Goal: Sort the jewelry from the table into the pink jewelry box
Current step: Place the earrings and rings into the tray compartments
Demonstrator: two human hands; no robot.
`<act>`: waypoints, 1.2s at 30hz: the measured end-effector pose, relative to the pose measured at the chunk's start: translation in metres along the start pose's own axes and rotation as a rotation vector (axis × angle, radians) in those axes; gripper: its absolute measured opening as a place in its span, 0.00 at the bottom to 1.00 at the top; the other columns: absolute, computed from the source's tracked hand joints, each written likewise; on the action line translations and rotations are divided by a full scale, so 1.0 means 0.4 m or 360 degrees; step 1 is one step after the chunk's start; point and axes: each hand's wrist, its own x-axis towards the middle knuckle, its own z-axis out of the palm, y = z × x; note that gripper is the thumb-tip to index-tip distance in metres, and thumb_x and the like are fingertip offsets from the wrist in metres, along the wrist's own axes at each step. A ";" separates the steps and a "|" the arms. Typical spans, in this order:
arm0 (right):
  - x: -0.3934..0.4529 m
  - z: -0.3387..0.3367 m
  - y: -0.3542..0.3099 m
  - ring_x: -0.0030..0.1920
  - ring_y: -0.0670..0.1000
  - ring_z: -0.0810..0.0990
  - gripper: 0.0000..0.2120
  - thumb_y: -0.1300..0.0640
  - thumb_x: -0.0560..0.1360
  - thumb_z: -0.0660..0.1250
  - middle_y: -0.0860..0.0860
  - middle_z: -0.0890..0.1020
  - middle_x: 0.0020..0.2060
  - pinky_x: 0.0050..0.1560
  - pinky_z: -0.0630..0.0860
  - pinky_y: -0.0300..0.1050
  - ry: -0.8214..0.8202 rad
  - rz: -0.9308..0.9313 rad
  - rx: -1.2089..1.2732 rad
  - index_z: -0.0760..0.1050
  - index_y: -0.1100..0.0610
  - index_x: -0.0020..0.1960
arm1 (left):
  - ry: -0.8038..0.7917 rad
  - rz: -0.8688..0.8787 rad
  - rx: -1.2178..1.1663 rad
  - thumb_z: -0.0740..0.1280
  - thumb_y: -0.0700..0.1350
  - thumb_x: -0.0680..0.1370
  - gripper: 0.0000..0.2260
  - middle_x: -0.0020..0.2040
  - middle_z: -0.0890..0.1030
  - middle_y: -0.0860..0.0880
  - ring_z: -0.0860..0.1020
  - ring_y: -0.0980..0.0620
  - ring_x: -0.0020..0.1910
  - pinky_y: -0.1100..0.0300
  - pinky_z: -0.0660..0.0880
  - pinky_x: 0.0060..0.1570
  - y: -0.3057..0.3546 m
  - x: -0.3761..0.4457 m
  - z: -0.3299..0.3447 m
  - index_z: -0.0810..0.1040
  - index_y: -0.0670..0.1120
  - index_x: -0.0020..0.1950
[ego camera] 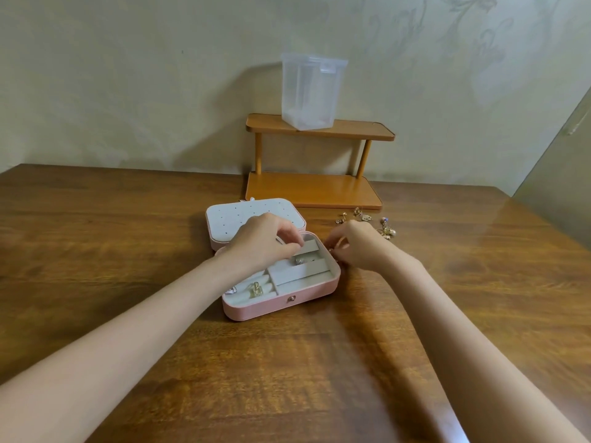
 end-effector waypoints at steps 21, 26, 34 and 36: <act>-0.049 -0.089 -0.028 0.44 0.51 0.82 0.04 0.67 0.73 0.67 0.58 0.82 0.42 0.50 0.80 0.41 0.0034 -0.0022 0.1427 0.78 0.67 0.47 | -0.0044 -0.0233 -0.0889 0.70 0.39 0.74 0.06 0.41 0.83 0.48 0.82 0.54 0.39 0.64 0.79 0.45 0.064 0.023 0.026 0.79 0.44 0.50; -0.023 -0.070 0.008 0.40 0.46 0.80 0.05 0.62 0.72 0.70 0.49 0.81 0.41 0.42 0.76 0.36 0.0186 0.0040 0.0429 0.81 0.59 0.48 | -0.0008 -0.0212 -0.0628 0.71 0.42 0.73 0.02 0.37 0.84 0.46 0.81 0.55 0.35 0.65 0.78 0.38 0.040 0.028 0.010 0.82 0.43 0.43; -0.011 -0.013 0.036 0.43 0.46 0.76 0.09 0.65 0.73 0.67 0.53 0.84 0.46 0.45 0.69 0.34 0.0087 -0.0053 -0.0133 0.83 0.57 0.50 | 0.0029 0.0011 0.0130 0.71 0.47 0.73 0.05 0.46 0.84 0.50 0.79 0.53 0.48 0.50 0.76 0.52 0.031 0.026 0.026 0.84 0.48 0.46; -0.009 -0.019 0.046 0.42 0.45 0.75 0.07 0.63 0.73 0.68 0.53 0.84 0.46 0.45 0.69 0.35 0.0100 -0.0036 -0.0121 0.83 0.58 0.49 | 0.0016 0.0011 0.0092 0.70 0.46 0.74 0.05 0.48 0.83 0.50 0.78 0.53 0.49 0.51 0.76 0.53 0.029 0.028 0.023 0.84 0.48 0.47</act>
